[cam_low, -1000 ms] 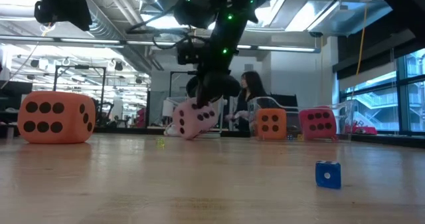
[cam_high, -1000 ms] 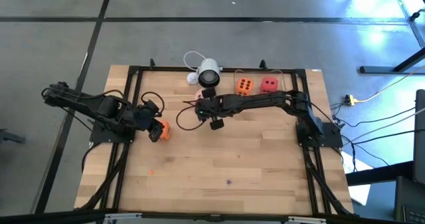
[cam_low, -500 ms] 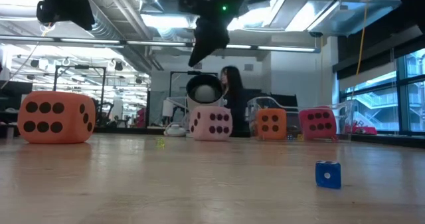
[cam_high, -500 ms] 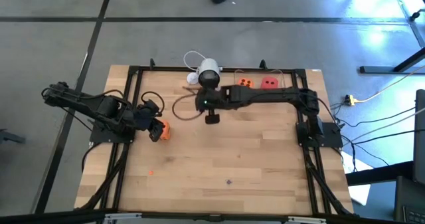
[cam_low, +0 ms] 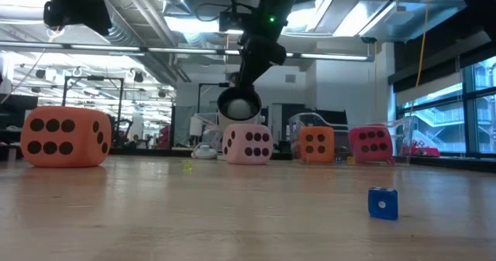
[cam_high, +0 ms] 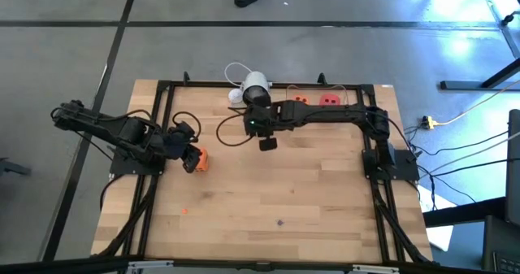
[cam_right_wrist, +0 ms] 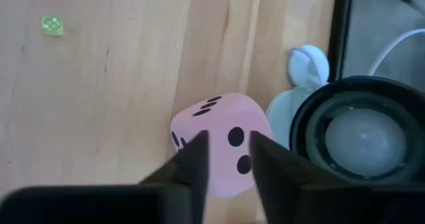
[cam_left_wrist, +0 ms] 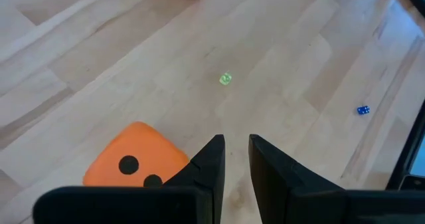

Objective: Pick & Place Dice
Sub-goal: Put the large pink dice into the transparent container

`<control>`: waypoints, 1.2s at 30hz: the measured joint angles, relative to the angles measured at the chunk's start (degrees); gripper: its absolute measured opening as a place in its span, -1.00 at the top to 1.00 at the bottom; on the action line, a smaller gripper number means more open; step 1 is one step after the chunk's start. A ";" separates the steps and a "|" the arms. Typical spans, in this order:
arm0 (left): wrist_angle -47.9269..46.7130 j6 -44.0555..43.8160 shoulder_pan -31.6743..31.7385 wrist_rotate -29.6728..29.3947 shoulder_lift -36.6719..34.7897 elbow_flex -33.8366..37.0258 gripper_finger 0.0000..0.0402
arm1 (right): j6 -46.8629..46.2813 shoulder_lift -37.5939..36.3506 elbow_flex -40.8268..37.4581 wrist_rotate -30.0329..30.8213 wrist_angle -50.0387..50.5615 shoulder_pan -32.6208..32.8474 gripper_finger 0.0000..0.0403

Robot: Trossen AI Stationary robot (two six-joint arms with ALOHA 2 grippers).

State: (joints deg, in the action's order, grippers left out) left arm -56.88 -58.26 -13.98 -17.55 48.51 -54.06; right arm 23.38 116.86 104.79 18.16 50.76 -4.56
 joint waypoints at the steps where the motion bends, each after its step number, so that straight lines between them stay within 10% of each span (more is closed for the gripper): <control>1: 0.00 0.00 0.00 -0.27 0.00 0.00 0.69 | 0.02 0.02 0.00 0.58 0.00 0.16 0.31; 12: 0.00 0.00 0.00 -0.45 0.00 0.00 0.69 | 1.39 0.07 -5.38 6.19 -1.45 0.31 -0.54; 36: 0.07 0.39 0.00 -0.65 0.01 0.00 0.69 | 4.59 3.86 -13.49 6.67 -14.59 -0.71 -0.55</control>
State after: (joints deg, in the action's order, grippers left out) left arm -56.82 -57.87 -13.98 -18.20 48.52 -54.06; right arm 27.97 120.72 91.31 24.84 36.18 -5.27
